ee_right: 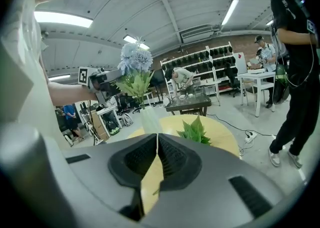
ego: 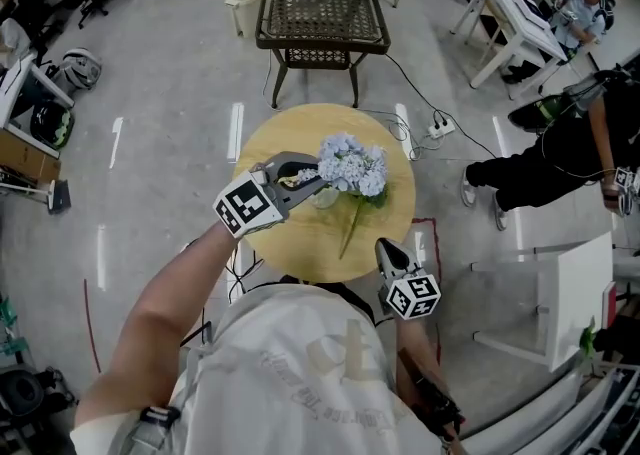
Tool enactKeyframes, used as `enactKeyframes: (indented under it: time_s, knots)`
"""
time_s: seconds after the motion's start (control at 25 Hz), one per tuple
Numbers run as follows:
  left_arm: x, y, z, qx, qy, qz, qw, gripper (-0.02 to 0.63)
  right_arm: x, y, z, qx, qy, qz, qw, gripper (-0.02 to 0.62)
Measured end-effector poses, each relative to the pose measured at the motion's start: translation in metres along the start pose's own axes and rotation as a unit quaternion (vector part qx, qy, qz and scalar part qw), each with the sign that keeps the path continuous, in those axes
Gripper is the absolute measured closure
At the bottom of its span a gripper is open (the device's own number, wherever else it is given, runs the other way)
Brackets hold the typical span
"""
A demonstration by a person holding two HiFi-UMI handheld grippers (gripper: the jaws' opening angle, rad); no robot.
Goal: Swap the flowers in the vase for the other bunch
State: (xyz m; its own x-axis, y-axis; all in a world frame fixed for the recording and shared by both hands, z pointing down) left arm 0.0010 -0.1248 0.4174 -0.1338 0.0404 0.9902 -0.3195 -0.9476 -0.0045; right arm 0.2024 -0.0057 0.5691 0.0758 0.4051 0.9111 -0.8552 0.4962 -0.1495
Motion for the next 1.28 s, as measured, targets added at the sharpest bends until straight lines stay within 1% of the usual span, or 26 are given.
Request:
enactKeyframes:
  time_s: [0.16,0.36,0.48,0.76,0.96,1.08,1.28]
  knots:
    - [-0.008,-0.002,-0.001,-0.006,-0.01,0.0,0.9999,0.568,0.002,-0.002,-0.004,0.0,-0.003,0.0,1.0,0.586]
    - [-0.022,-0.003,0.002,-0.015,-0.028,-0.021,0.9993,0.568,0.005,-0.009,-0.01,-0.001,-0.004,0.002,1.0,0.586]
    - [-0.031,-0.002,0.0,-0.011,-0.045,-0.027,0.9986,0.569,0.004,-0.009,-0.009,-0.001,-0.005,0.003,1.0,0.586]
    - [-0.051,-0.005,-0.007,-0.001,-0.064,-0.028,0.9976,0.569,0.0,-0.007,-0.007,0.0,-0.011,0.006,1.0,0.586]
    - [-0.072,-0.001,-0.019,-0.007,-0.092,-0.033,0.9952,0.569,-0.008,-0.005,-0.003,-0.002,-0.011,0.001,1.0,0.586]
    - [-0.082,-0.001,-0.027,-0.015,-0.111,-0.033,0.9932,0.569,-0.006,-0.004,-0.005,-0.004,-0.011,-0.001,1.0,0.586]
    - [-0.094,0.008,-0.047,-0.03,-0.137,-0.045,0.9891,0.569,-0.008,0.003,-0.002,-0.007,-0.011,-0.007,1.0,0.586]
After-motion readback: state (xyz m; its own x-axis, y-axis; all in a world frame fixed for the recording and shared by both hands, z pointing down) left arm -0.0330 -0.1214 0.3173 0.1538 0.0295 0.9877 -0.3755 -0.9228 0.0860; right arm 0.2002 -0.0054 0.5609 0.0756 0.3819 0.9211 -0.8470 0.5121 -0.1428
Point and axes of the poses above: the fingertips, and each gripper's own axes: z forward along the fingers, y to its left, x out of its underside, the point moved 4 cm from there along -z, backward along the fingers, and after that the axes turned 7 degrees about -z, right-handed, at the moved point
